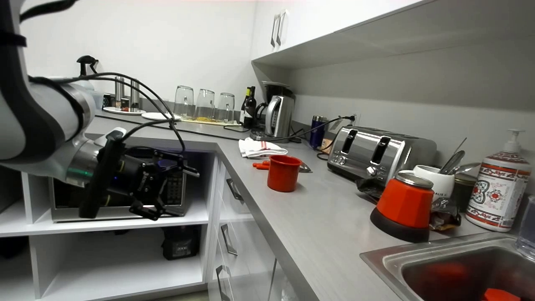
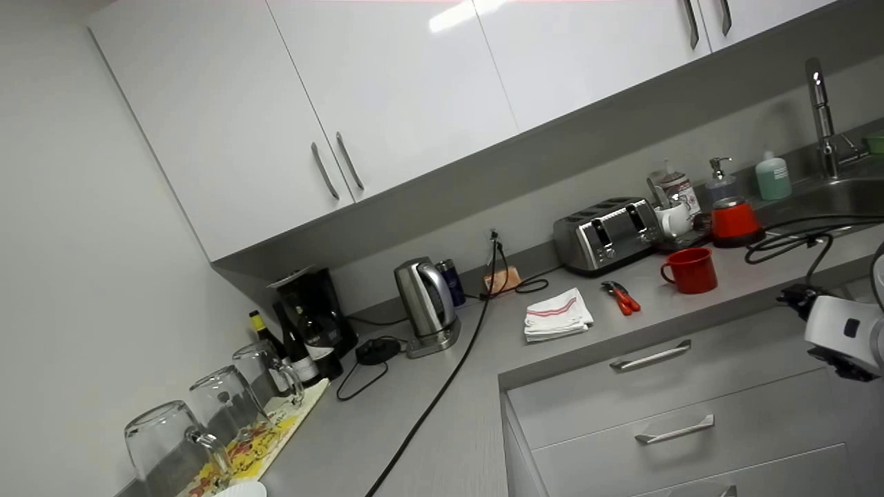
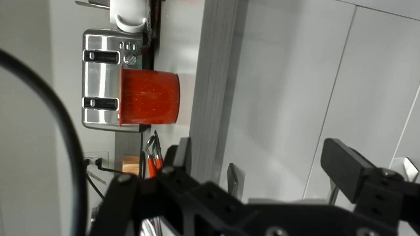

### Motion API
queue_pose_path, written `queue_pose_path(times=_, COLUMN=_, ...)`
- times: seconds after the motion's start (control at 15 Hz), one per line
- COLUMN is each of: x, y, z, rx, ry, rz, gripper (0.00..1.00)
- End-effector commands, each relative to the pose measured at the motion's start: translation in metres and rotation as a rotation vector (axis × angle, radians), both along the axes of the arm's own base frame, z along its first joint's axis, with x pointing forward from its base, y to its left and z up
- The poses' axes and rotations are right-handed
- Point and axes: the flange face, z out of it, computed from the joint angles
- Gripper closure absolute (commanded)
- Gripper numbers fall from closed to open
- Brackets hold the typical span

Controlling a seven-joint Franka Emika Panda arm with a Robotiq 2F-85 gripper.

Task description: Open the top drawer,put the red cup inside and close it

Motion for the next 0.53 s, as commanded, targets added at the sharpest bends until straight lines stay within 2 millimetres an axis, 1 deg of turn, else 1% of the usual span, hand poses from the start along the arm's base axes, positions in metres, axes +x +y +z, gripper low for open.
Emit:
queue_pose_path(times=0.0, x=0.009, y=0.000, z=-0.004, rx=-0.006, ry=-0.007, rz=-0.007, gripper=0.00)
queue_pose_path(times=0.13, x=0.020, y=0.001, z=-0.012, rx=-0.009, ry=-0.014, rz=-0.013, gripper=0.00)
queue_pose_path(times=0.4, x=0.024, y=0.001, z=-0.015, rx=-0.009, ry=-0.014, rz=-0.015, gripper=0.00)
queue_pose_path(times=0.47, x=0.024, y=0.003, z=-0.023, rx=-0.029, ry=-0.017, rz=-0.006, gripper=0.00)
